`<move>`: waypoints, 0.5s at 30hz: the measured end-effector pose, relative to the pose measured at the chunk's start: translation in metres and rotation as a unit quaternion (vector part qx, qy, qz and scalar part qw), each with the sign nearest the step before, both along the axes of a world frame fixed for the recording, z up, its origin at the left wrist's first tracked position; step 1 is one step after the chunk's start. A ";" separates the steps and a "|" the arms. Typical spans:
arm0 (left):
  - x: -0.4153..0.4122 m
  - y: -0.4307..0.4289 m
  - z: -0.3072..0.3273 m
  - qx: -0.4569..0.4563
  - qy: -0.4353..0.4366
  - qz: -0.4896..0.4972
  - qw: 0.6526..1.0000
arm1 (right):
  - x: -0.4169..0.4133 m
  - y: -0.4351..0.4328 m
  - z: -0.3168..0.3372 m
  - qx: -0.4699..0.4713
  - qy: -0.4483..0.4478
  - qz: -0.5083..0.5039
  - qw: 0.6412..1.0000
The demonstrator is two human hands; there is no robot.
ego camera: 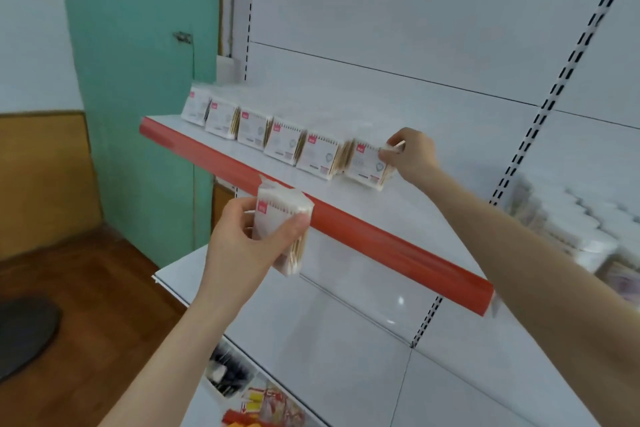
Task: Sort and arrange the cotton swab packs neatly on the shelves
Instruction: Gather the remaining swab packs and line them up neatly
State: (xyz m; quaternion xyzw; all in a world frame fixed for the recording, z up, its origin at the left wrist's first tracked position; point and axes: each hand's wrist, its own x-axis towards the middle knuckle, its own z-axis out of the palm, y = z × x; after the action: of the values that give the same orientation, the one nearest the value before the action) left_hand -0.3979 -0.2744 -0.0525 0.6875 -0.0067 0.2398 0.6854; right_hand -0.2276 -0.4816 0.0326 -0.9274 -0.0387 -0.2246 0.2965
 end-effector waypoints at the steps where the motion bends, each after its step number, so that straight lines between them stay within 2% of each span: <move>1: 0.006 0.004 0.002 0.000 -0.003 -0.009 1.000 | 0.003 0.002 -0.001 -0.010 0.001 -0.008 1.000; 11: 0.061 0.033 0.012 0.003 -0.004 -0.121 0.993 | 0.022 0.011 -0.017 0.021 -0.009 -0.060 0.998; 15: 0.077 0.036 0.011 0.014 -0.003 -0.136 0.991 | 0.017 0.014 -0.014 0.011 0.012 -0.079 0.997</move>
State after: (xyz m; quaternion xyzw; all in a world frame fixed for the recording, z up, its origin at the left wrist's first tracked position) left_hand -0.3206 -0.2381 -0.0414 0.6889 -0.1051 0.1459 0.7022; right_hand -0.2106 -0.4680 0.0184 -0.9268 0.0402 -0.2368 0.2886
